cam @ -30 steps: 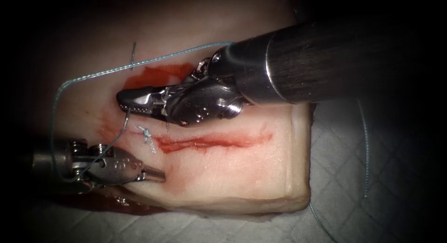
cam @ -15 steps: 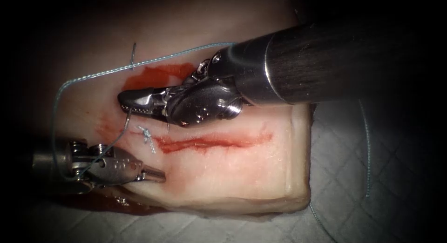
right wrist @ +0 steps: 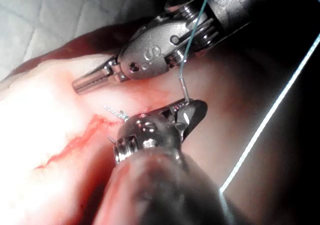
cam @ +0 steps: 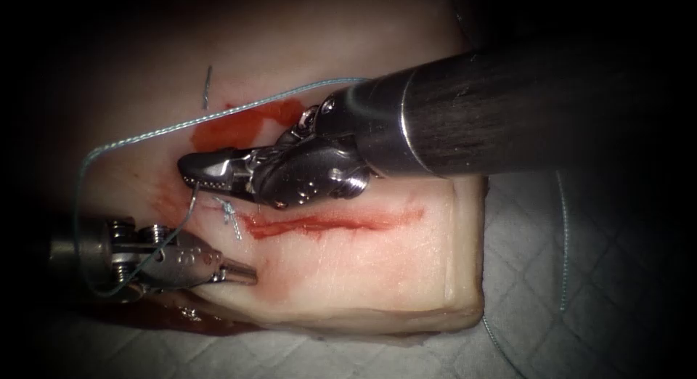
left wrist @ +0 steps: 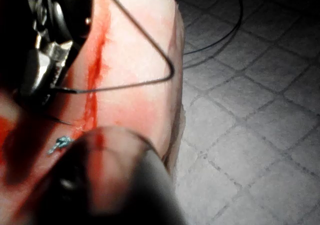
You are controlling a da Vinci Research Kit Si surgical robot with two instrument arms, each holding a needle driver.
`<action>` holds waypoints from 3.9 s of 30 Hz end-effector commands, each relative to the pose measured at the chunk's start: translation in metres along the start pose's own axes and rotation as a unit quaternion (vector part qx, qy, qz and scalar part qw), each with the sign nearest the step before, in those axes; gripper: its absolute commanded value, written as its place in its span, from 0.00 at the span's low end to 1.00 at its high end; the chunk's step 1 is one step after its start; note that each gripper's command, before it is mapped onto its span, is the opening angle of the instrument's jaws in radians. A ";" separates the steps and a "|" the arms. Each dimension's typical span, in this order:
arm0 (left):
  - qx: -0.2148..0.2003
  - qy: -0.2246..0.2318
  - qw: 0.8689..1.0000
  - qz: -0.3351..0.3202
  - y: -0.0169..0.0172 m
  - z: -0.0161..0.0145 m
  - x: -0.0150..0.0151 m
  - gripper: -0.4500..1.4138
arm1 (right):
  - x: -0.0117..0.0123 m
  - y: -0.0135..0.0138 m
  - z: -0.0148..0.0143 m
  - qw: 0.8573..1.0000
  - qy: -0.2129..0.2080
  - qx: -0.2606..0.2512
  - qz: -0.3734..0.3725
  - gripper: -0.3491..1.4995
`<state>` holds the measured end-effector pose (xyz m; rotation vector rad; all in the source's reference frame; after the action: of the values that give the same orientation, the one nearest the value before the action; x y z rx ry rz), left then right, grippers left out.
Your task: Wound Closure
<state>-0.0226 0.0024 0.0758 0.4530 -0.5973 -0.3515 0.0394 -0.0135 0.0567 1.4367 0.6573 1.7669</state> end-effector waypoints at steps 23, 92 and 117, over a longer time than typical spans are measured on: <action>0.000 0.000 1.000 0.000 0.0000 0.0008 -0.0002 0.02 | 0.0011 0.0001 0.0005 0.999 -0.001 -0.029 -0.046 0.00; 0.001 0.000 1.000 0.000 0.0000 0.0006 -0.0002 0.04 | 0.0051 0.0026 -0.0012 0.965 0.002 0.121 0.233 0.00; 0.000 0.000 1.000 0.001 -0.0001 0.0007 0.0000 0.00 | 0.0065 0.0028 -0.0027 0.933 0.004 0.162 0.321 0.00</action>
<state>-0.0226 0.0023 0.0757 0.4531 -0.5979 -0.3508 0.0347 -0.0100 0.0616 2.0376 0.5287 2.2310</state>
